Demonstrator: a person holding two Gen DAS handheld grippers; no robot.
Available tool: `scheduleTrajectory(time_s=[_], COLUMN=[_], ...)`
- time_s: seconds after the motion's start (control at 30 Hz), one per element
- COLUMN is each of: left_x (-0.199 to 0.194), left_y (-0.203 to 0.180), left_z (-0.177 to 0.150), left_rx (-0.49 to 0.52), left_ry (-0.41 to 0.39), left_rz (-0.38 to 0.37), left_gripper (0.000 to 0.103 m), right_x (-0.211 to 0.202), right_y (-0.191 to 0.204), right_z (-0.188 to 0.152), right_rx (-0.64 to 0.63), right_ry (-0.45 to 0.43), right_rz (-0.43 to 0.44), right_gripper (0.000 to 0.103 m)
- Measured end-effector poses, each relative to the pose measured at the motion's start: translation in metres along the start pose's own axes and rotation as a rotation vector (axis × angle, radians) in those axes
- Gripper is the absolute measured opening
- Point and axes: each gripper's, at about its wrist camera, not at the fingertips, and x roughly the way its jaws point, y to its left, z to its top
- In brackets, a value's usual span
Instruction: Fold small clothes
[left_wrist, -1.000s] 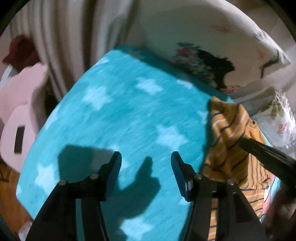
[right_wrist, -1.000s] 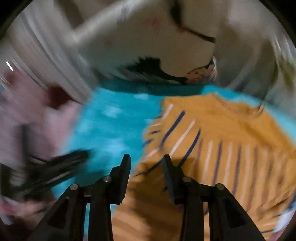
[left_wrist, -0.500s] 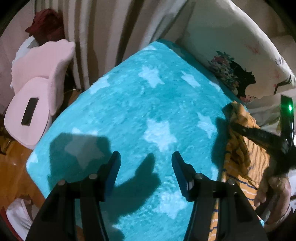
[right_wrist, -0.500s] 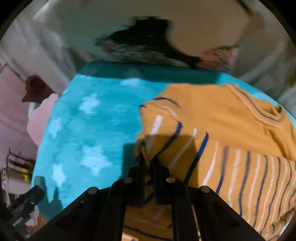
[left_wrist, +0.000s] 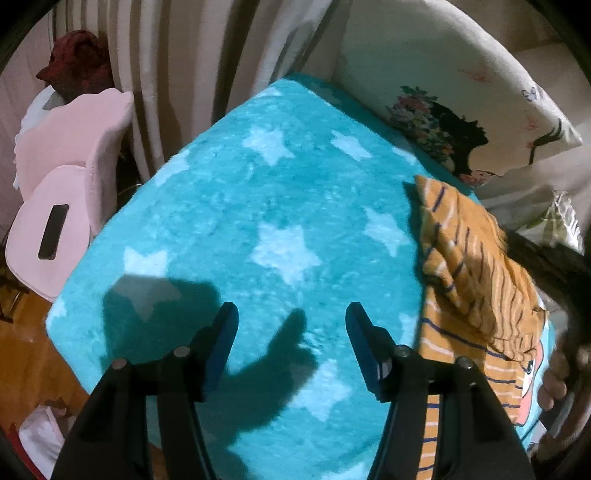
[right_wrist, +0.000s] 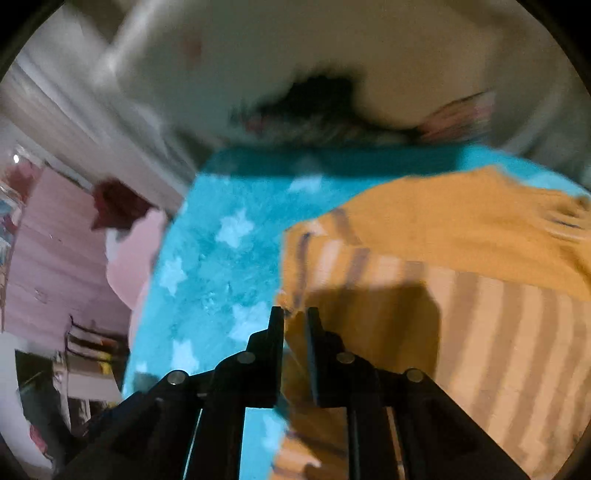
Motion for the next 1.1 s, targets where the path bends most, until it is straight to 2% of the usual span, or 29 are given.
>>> scheduleTrajectory(time_s=[0.03,0.07,0.13,0.2,0.23,0.27,0.37,0.43,0.47,0.5,0.6,0.67,0.73,0.77,0.8,0.87,0.93,0.97,1.03,1.1], left_x=[-0.003,-0.004,-0.009,-0.012,-0.014,-0.014,-0.018,-0.024,-0.026,-0.028,-0.035,-0.036,-0.035,-0.034,-0.032,-0.028,-0.02,-0.016,-0.006,0.008], left_y=[-0.002,-0.003,-0.008,-0.012,-0.017,-0.019,-0.031,-0.042,-0.047,-0.05,-0.059,-0.062,-0.065,-0.068,-0.071,-0.076,-0.081,-0.083,-0.088,-0.094], left_z=[-0.002,-0.003,-0.008,-0.013,-0.018,-0.021,-0.033,-0.042,-0.046,-0.05,-0.063,-0.071,-0.08,-0.085,-0.09,-0.1,-0.111,-0.115,-0.125,-0.135], left_rx=[-0.006,-0.01,-0.019,-0.02,-0.02,-0.02,-0.015,0.008,0.015,0.019,0.012,0.006,0.005,0.011,0.018,0.036,0.061,0.073,0.092,0.116], left_ry=[-0.005,-0.008,-0.021,-0.031,-0.035,-0.033,-0.035,-0.058,-0.064,-0.068,-0.076,-0.073,-0.072,-0.067,-0.062,-0.048,-0.029,-0.017,0.003,0.033], left_rz=[-0.003,-0.002,0.004,0.017,0.03,0.036,0.037,0.028,0.03,0.035,0.047,0.054,0.074,0.087,0.093,0.102,0.106,0.108,0.099,0.091], left_gripper=[0.06,0.06,0.061,0.063,0.063,0.064,0.064,0.064,0.064,0.064,0.064,0.064,0.064,0.064,0.064,0.064,0.066,0.066,0.066,0.066], right_x=[-0.016,-0.046,-0.085,-0.1,-0.106,-0.109,-0.107,-0.097,-0.089,-0.087,-0.104,-0.115,-0.128,-0.128,-0.128,-0.136,-0.157,-0.164,-0.176,-0.176], right_y=[-0.011,-0.038,-0.085,-0.128,-0.156,-0.178,-0.219,-0.231,-0.231,-0.231,-0.228,-0.225,-0.234,-0.242,-0.249,-0.253,-0.244,-0.237,-0.222,-0.213], right_z=[-0.004,-0.012,-0.026,-0.036,-0.042,-0.047,-0.054,-0.054,-0.053,-0.053,-0.055,-0.055,-0.055,-0.057,-0.057,-0.061,-0.071,-0.078,-0.098,-0.126], right_rx=[0.016,0.054,0.09,0.128,0.177,0.226,0.303,0.345,0.362,0.363,0.34,0.329,0.33,0.338,0.35,0.377,0.35,0.324,0.244,0.17], right_ry=[-0.027,-0.088,-0.165,-0.163,-0.15,-0.141,-0.109,-0.098,-0.098,-0.096,-0.119,-0.127,-0.117,-0.099,-0.08,-0.089,-0.13,-0.135,-0.116,-0.043], right_rz=[-0.016,-0.079,-0.284,-0.466,-0.521,-0.528,-0.521,-0.417,-0.347,-0.323,-0.289,-0.333,-0.419,-0.452,-0.45,-0.343,-0.277,-0.262,-0.214,-0.15], right_gripper=[0.028,0.037,0.041,0.041,0.041,0.041,0.041,0.04,0.028,0.006,0.005,0.005,0.005,0.006,0.007,0.009,0.026,0.041,0.045,0.045])
